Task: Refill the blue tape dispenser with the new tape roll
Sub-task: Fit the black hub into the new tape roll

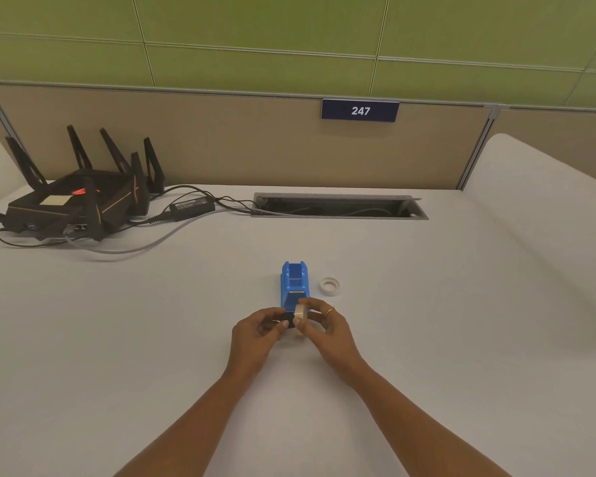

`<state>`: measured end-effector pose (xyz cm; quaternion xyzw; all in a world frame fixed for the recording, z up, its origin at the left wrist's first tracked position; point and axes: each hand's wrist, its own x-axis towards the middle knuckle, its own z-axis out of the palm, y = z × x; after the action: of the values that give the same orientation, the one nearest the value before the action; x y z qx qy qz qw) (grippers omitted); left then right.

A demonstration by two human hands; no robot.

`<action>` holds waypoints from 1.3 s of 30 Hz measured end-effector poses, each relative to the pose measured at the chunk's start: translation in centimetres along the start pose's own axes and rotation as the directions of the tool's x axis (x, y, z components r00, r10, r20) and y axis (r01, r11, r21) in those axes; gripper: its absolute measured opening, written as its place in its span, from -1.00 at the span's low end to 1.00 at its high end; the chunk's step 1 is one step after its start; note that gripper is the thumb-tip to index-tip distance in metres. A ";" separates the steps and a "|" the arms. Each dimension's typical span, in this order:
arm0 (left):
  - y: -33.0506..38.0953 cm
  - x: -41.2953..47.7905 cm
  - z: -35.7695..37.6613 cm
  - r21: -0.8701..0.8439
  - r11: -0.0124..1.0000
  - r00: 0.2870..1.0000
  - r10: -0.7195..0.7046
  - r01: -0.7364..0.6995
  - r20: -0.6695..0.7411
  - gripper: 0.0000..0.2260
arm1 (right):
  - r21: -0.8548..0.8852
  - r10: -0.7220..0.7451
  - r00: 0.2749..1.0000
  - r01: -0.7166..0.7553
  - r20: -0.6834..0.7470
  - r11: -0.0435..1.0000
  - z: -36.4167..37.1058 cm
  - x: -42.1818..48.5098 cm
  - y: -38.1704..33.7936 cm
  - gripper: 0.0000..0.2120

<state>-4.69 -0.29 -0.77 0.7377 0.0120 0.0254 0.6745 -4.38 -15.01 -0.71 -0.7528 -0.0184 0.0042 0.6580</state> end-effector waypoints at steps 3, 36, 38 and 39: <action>0.0 0.0 0.0 0.000 1.000 1.000 0.003 -0.003 -0.002 -0.77 | 0.003 -0.005 1.000 0.005 0.013 1.000 -0.1 0.0 0.1 -0.68; -0.3 0.3 0.0 -0.005 0.999 0.999 0.032 -0.032 0.016 -0.77 | 0.108 0.036 0.987 -0.053 0.154 0.993 -0.6 0.1 0.1 -0.60; -0.3 0.3 0.0 -0.003 1.000 0.999 0.031 -0.031 0.018 -0.75 | 0.123 0.035 0.987 -0.055 0.157 0.991 -0.6 0.0 0.0 -0.61; -0.3 0.3 0.0 -0.001 0.999 0.999 0.032 -0.032 0.021 -0.75 | 0.127 0.034 0.987 -0.054 0.158 0.990 -0.6 0.0 -0.1 -0.61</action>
<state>-4.35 -0.22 -1.10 0.7378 -0.0068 0.0283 0.6743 -4.37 -15.60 -0.52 -0.7055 -0.0526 0.0786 0.7024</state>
